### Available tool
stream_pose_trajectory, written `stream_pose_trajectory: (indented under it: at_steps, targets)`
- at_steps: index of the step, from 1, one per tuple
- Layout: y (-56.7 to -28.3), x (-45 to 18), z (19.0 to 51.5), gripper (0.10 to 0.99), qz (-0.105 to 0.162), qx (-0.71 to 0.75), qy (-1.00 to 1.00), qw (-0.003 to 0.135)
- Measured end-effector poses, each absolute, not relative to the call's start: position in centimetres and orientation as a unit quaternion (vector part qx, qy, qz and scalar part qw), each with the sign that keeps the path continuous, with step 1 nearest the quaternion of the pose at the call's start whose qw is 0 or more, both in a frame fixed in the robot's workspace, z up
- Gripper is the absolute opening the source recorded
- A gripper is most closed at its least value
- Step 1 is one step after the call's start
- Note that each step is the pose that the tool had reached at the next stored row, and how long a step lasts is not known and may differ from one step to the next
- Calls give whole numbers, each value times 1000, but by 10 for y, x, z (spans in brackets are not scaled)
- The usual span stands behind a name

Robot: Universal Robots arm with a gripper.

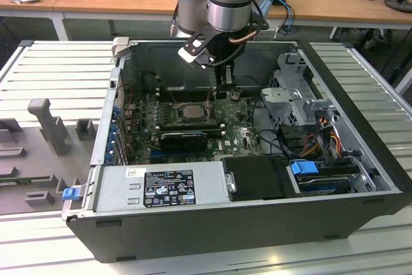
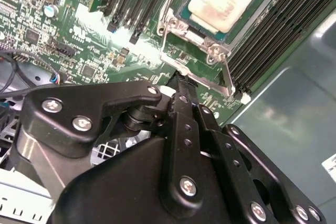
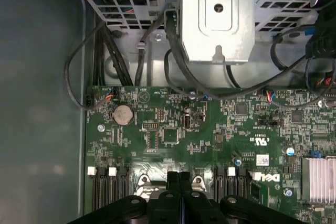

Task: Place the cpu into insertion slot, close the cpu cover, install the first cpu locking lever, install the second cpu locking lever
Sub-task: 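Close the cpu cover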

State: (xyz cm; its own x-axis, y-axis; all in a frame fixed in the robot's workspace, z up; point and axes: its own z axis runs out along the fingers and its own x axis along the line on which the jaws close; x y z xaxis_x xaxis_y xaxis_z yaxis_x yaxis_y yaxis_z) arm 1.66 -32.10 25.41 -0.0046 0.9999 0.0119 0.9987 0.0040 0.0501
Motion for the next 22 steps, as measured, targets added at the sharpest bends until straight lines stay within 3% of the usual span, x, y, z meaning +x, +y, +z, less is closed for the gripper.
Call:
stream_pose_trajectory:
  at_steps: [22]
  targets:
    - [-320, -14, 242, 106, 22, 699, 715, 11]
